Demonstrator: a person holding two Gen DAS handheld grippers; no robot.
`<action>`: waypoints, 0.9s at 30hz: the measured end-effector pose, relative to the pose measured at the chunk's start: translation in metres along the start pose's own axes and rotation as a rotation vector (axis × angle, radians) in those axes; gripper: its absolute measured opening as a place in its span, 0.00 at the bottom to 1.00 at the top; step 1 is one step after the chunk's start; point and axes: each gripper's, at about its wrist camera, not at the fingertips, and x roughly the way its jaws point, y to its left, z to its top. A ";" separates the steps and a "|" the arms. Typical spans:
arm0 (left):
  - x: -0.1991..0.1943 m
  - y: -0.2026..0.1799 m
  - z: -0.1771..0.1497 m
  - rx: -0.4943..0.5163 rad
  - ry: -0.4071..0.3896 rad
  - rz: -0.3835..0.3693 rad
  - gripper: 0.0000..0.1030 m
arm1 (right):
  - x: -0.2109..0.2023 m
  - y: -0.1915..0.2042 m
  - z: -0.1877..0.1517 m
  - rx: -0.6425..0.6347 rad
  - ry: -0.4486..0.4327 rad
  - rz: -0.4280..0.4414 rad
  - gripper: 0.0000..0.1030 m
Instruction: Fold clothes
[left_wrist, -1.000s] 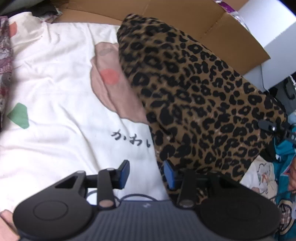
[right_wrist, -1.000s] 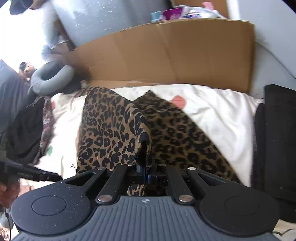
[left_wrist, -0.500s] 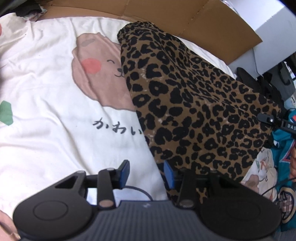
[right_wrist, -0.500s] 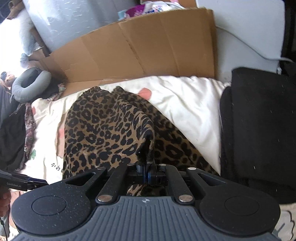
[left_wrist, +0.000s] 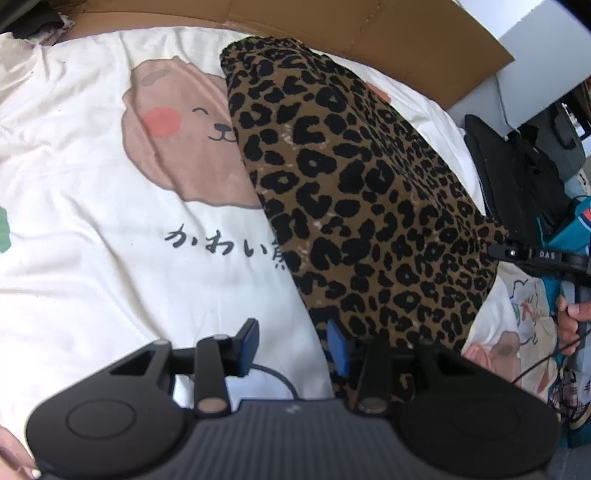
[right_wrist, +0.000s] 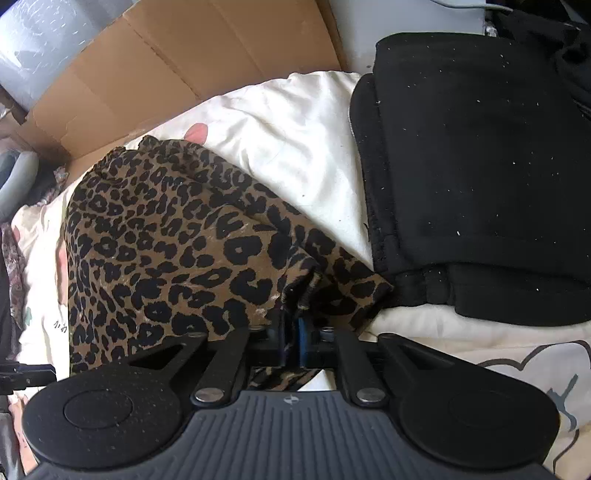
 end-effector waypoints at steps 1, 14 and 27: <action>0.000 0.000 0.000 0.001 0.001 0.001 0.42 | 0.000 -0.002 0.000 0.010 -0.003 0.008 0.09; 0.022 -0.024 0.000 0.072 0.038 0.013 0.42 | 0.011 -0.025 0.014 0.122 -0.048 0.038 0.04; 0.038 -0.038 -0.009 0.151 0.092 0.001 0.42 | -0.010 -0.035 0.010 0.077 -0.096 -0.017 0.01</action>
